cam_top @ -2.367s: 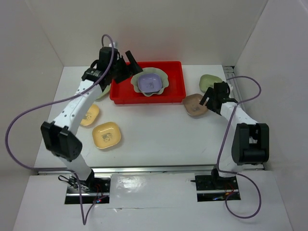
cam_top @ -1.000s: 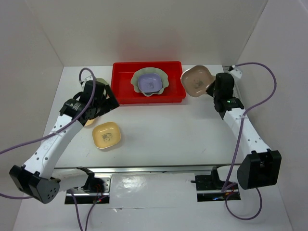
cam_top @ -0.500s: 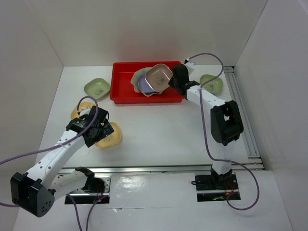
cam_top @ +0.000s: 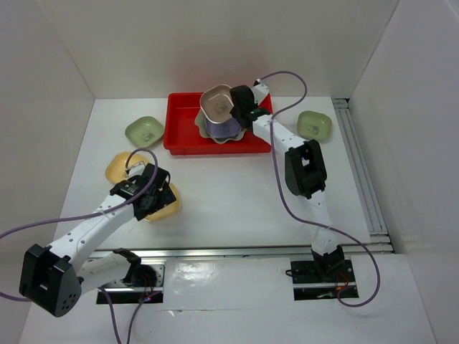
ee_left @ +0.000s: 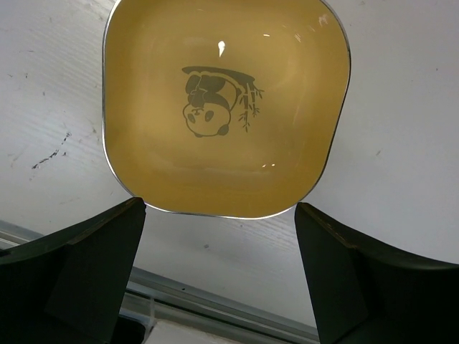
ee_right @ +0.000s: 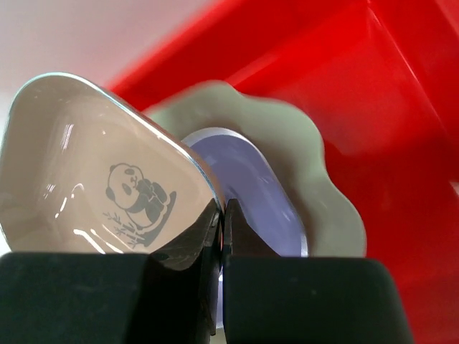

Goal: Place the plates into the plastic bin on the countertop

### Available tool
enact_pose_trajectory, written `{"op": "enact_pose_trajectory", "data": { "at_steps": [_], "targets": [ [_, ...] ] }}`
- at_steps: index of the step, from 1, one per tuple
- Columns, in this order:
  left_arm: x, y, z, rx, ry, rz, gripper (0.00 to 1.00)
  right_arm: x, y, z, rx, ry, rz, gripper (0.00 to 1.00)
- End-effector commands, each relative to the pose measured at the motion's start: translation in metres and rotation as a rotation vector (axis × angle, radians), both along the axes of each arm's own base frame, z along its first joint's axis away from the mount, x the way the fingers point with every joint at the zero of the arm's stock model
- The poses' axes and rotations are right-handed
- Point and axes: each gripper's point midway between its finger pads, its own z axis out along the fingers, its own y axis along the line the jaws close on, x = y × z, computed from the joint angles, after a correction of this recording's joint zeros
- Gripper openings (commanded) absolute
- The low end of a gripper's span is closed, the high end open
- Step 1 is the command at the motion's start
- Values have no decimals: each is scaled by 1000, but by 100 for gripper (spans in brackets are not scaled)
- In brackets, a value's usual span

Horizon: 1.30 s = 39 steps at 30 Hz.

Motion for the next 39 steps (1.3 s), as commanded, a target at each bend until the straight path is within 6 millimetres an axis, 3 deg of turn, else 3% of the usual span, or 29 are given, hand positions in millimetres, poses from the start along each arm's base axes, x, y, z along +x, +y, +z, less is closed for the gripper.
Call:
{"op": "enact_pose_trajectory", "data": {
  "at_steps": [1, 4, 7, 11, 12, 13, 15, 18, 20, 21, 23, 24, 25, 26, 27, 28, 29, 31, 32, 35, 37, 38, 39],
  "targets": [
    [10, 0, 1, 9, -51, 15, 98, -8, -2, 8, -18, 0, -49, 0],
    [10, 2, 0, 21, -47, 19, 97, -13, 1, 3, -22, -2, -48, 4],
    [12, 1, -4, 26, -37, 19, 96, -13, 0, 3, -32, -1, -43, 15],
    [14, 2, -7, 32, -43, 23, 93, -15, 7, 10, -53, -17, -8, 67],
    [14, 2, -7, 32, -43, 23, 93, -14, 9, 12, -54, -25, 5, 92],
    [12, 3, -10, 36, -35, 22, 91, -15, 16, 28, -51, -56, 22, 100],
    [12, 3, -13, 41, -24, 22, 91, -14, 24, 42, -67, -87, 61, 100],
    [12, 1, -18, 41, -5, 18, 87, -19, 36, 88, -66, -165, 87, 100],
    [12, -6, -20, 8, 5, 4, 87, -24, 38, 104, -91, -188, 110, 100],
    [16, -12, -18, -5, -12, -22, 87, -29, 35, 124, -88, -216, 112, 100],
    [21, -19, -16, -23, -33, -46, 87, -36, 31, 125, -106, -208, 128, 100],
    [23, -23, -15, -42, -42, -52, 87, -43, 28, 143, -98, -238, 142, 100],
    [30, -28, -14, -52, -62, -71, 89, -50, 26, 130, -126, -213, 163, 100],
    [32, -29, -16, -47, -62, -81, 89, -57, 23, 143, -113, -232, 170, 100],
    [34, -29, -18, -40, -58, -90, 90, -61, 22, 145, -115, -240, 181, 100],
    [42, -35, -20, -41, -68, -115, 90, -67, 20, 131, -135, -210, 198, 100],
    [46, -36, -22, -36, -71, -126, 90, -71, 17, 140, -135, -228, 199, 100],
    [57, -43, -24, -47, -86, -140, 90, -73, 11, 125, -153, -202, 206, 100],
    [53, -44, -37, -30, -41, -149, 90, -72, 4, 127, -149, -203, 204, 100],
    [64, -49, -45, -22, -22, -149, 90, -77, -6, 116, -157, -170, 211, 100],
    [59, -51, -58, -8, 23, -150, 84, -78, -16, 127, -155, -198, 198, 100],
    [62, -50, -60, -6, 18, -129, 79, -81, -18, 121, -159, -190, 199, 100],
    [60, -53, -60, -6, 18, -140, 61, -84, -24, 127, -153, -197, 195, 100]
  ]
}}
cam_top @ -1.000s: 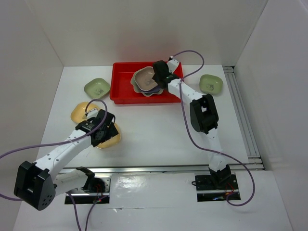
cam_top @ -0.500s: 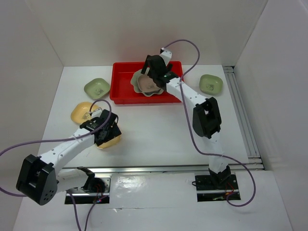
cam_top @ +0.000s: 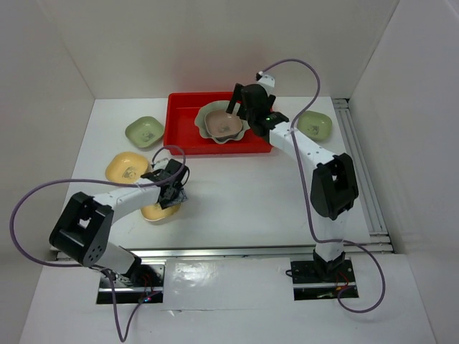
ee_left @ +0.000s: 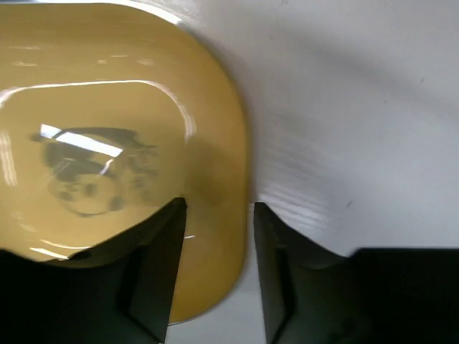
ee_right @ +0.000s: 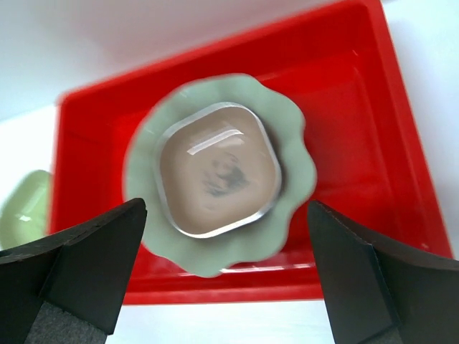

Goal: Place the plates into the plastic bin on the countertop

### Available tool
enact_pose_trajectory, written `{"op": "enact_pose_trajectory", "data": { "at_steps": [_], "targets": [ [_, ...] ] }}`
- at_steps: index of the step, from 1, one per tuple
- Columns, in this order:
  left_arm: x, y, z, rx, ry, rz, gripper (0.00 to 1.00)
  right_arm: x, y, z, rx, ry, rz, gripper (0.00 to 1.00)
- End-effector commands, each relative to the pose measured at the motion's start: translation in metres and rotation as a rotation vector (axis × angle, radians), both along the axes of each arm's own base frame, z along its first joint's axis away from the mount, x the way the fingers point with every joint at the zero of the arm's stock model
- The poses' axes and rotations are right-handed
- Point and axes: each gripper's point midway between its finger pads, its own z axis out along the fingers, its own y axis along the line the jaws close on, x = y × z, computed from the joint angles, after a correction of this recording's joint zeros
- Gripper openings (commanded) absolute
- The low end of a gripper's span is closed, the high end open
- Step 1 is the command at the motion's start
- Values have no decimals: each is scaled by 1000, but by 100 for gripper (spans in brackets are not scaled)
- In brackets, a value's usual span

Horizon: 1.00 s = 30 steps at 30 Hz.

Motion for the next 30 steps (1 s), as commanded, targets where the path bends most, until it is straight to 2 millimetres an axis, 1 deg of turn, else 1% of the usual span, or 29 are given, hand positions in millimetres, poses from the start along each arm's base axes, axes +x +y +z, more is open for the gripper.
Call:
{"op": "enact_pose_trajectory", "data": {
  "at_steps": [1, 2, 3, 4, 5, 6, 7, 8, 9, 10, 12, 13, 14, 15, 16, 17, 18, 19, 20, 21, 22, 23, 24, 25, 26, 27, 28, 29, 30],
  "targets": [
    [13, -17, 5, -31, -41, -19, 53, -7, -13, 39, 32, -86, 4, 100],
    [13, -15, 2, -24, -38, -6, 44, -7, -19, 41, 35, -93, -5, 100],
    [11, -19, 2, -24, -38, -18, 7, -9, -20, 38, 32, -88, -5, 100],
    [8, -22, 2, -27, -32, -16, 0, -12, -22, 46, 40, -101, -5, 100],
    [6, -24, -1, -27, -23, -17, 0, -12, -22, 41, 34, -90, -5, 100],
    [4, -28, 0, -30, -18, -17, 0, -13, -29, 44, 36, -95, -16, 100],
    [-5, -37, -1, -29, -3, -43, 0, -15, -30, 52, 43, -108, -16, 100],
    [-11, -45, 6, -40, 6, -31, 0, -14, -35, 47, 38, -100, -25, 100],
    [-15, -53, 16, -52, -15, -44, 0, -16, -37, 55, 45, -114, -25, 100],
    [-27, -72, 24, -62, -31, -105, 0, -21, -41, 57, 41, -111, -34, 100],
    [-34, -91, 47, -91, -73, -135, 0, -23, -58, 56, 28, -103, -72, 100],
    [-32, -108, 72, -129, -129, -170, 0, -28, -73, 65, 43, -114, -105, 100],
    [-36, -108, 71, -120, -118, -181, 0, -32, -80, 68, 45, -119, -114, 100],
    [-26, -115, 92, -128, -159, -199, 0, -38, -92, 58, 40, -100, -144, 100],
    [-22, -120, 104, -137, -179, -214, 0, -50, -105, 76, 53, -136, -170, 100],
    [-14, -124, 115, -135, -210, -224, 0, -57, -115, 81, 54, -148, -192, 100],
    [-1, -135, 140, -146, -265, -259, 0, -63, -132, 84, 54, -153, -241, 100],
    [6, -133, 150, -116, -291, -256, 0, -72, -140, 79, 40, -141, -258, 100],
    [14, -136, 161, -104, -314, -254, 0, -90, -156, 90, 31, -143, -295, 100],
    [30, -143, 177, -100, -348, -246, 0, -100, -168, 94, 42, -147, -351, 100],
    [37, -146, 184, -78, -362, -257, 0, -110, -175, 87, 27, -133, -367, 100],
    [51, -145, 191, -76, -380, -242, 0, -128, -183, 104, 63, -174, -381, 100],
    [64, -149, 184, -53, -372, -248, 0, -137, -186, 108, 72, -187, -381, 100],
    [76, -157, 200, -66, -400, -268, 0, -145, -189, 101, 77, -183, -383, 100],
    [90, -162, 205, -76, -411, -279, 0, -159, -193, 116, 105, -222, -375, 100],
    [101, -176, 214, -103, -449, -301, 0, -165, -195, 117, 123, -226, -378, 100],
    [120, -185, 219, -86, -485, -333, 0, -170, -194, 113, 133, -222, -369, 100],
    [130, -196, 222, -96, -507, -352, 0, -179, -198, 120, 148, -246, -369, 100],
    [146, -200, 226, -107, -533, -351, 0, -184, -196, 120, 153, -250, -358, 100]
  ]
}}
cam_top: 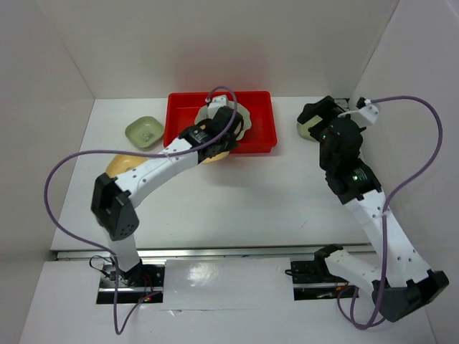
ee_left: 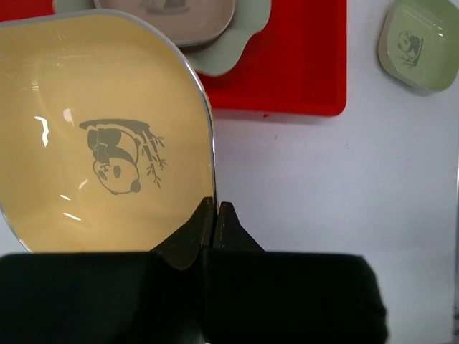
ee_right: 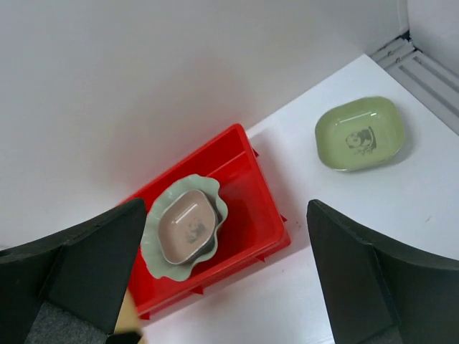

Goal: Place the plates into the plastic bin on the countertop

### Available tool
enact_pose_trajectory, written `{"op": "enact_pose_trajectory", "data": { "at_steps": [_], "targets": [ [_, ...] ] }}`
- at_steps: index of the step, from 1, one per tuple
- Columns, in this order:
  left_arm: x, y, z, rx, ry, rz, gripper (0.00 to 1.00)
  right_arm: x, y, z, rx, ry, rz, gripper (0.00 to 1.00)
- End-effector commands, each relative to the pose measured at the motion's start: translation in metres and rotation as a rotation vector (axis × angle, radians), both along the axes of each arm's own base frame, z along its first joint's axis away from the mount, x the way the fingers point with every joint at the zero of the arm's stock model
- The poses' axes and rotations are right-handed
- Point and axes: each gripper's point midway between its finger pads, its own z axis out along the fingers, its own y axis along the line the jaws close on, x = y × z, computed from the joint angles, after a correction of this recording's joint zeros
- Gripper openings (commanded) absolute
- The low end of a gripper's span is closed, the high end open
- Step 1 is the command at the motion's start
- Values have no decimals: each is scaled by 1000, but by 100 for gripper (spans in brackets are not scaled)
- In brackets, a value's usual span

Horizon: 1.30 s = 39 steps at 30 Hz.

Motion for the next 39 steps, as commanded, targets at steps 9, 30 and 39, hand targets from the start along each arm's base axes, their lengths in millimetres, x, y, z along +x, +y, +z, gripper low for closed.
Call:
{"op": "enact_pose_trajectory", "data": {
  "at_steps": [9, 30, 39],
  "targets": [
    [137, -50, 34, -32, -211, -85, 0, -37, -4, -21, -5, 28, 34, 100],
    [215, -39, -5, -122, -245, -137, 67, -43, 2, -46, -30, 56, 82, 100],
    [168, 52, 102, 18, -326, 99, 100, -25, 19, -58, -50, 82, 141, 100]
  ]
}}
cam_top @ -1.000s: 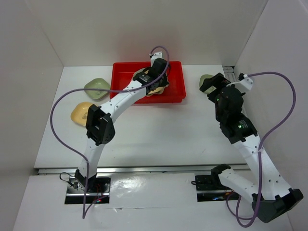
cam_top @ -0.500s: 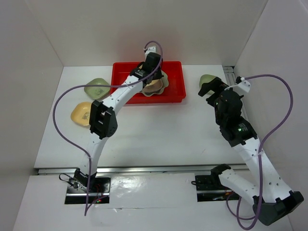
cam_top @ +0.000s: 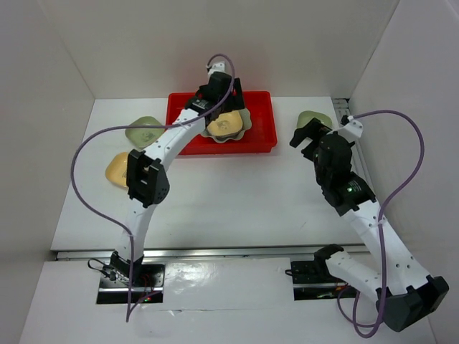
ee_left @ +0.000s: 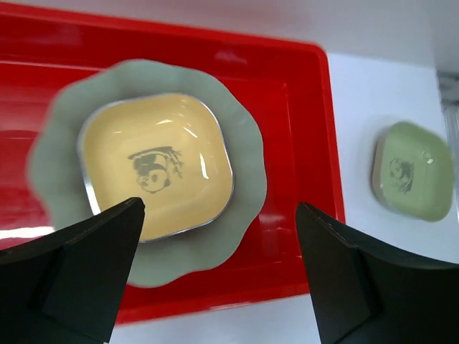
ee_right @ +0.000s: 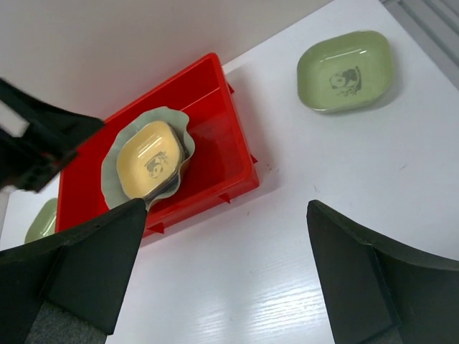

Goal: Place the plates into the plastic bin on the countertop

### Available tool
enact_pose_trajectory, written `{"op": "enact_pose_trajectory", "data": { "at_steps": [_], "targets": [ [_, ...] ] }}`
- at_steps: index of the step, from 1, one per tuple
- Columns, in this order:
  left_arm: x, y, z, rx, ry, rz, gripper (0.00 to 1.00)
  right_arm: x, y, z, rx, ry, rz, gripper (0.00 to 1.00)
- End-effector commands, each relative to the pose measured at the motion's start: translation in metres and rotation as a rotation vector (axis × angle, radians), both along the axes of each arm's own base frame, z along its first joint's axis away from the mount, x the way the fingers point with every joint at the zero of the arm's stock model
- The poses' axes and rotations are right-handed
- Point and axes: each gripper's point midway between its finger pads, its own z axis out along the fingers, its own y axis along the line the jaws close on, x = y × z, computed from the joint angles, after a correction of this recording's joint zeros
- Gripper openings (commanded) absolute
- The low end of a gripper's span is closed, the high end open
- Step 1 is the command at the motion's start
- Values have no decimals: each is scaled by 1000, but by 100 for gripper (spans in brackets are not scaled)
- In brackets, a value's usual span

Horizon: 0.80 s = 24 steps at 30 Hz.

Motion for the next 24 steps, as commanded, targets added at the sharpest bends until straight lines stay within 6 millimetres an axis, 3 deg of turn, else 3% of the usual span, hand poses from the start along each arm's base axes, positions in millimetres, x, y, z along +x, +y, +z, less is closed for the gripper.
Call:
{"op": "enact_pose_trajectory", "data": {
  "at_steps": [1, 3, 4, 5, 6, 7, 8, 9, 10, 11, 13, 14, 15, 18, 21, 24],
  "targets": [
    [-48, 80, 119, 0, -133, 216, 100, 10, 17, 2, -6, -30, 74, 100],
    [-66, 122, 113, -6, -79, 313, 100, 19, 30, -5, -7, -15, 131, 100],
    [-85, 141, 83, -5, 35, 374, 100, 22, 44, -5, -5, -11, 199, 100],
    [-102, 164, 91, -22, 51, 428, 100, 25, 51, -10, -10, 0, 236, 100],
    [-113, 193, 82, -22, 99, 507, 100, 31, 60, -14, -7, 16, 267, 100],
    [-129, 212, 57, 2, 179, 566, 100, 32, 71, -17, -8, 20, 325, 100],
    [-153, 231, 55, -12, 215, 632, 100, 32, 79, -16, -5, 22, 354, 100],
    [-162, 255, 47, -13, 234, 690, 100, 34, 82, -18, -2, 22, 368, 100],
    [-181, 263, 13, 23, 327, 668, 100, 34, 86, -16, -3, 13, 394, 100],
    [-188, 271, 3, 25, 342, 657, 100, 31, 92, -20, -1, 17, 417, 100],
    [-186, 285, 5, -16, 263, 610, 100, 30, 96, -18, -6, 8, 445, 100],
    [-194, 284, -19, 13, 316, 537, 100, 30, 98, -16, -17, -2, 460, 100],
    [-197, 288, -25, 33, 333, 524, 100, 29, 100, -16, -23, -2, 474, 100],
    [-196, 294, -29, 125, 346, 429, 100, 28, 106, -17, -37, -23, 521, 100],
    [-182, 300, -31, 214, 338, 308, 100, 26, 110, -21, -30, -38, 546, 100],
    [-184, 309, -43, 252, 373, 317, 100, 22, 111, -23, -28, -34, 558, 100]
  ]
}}
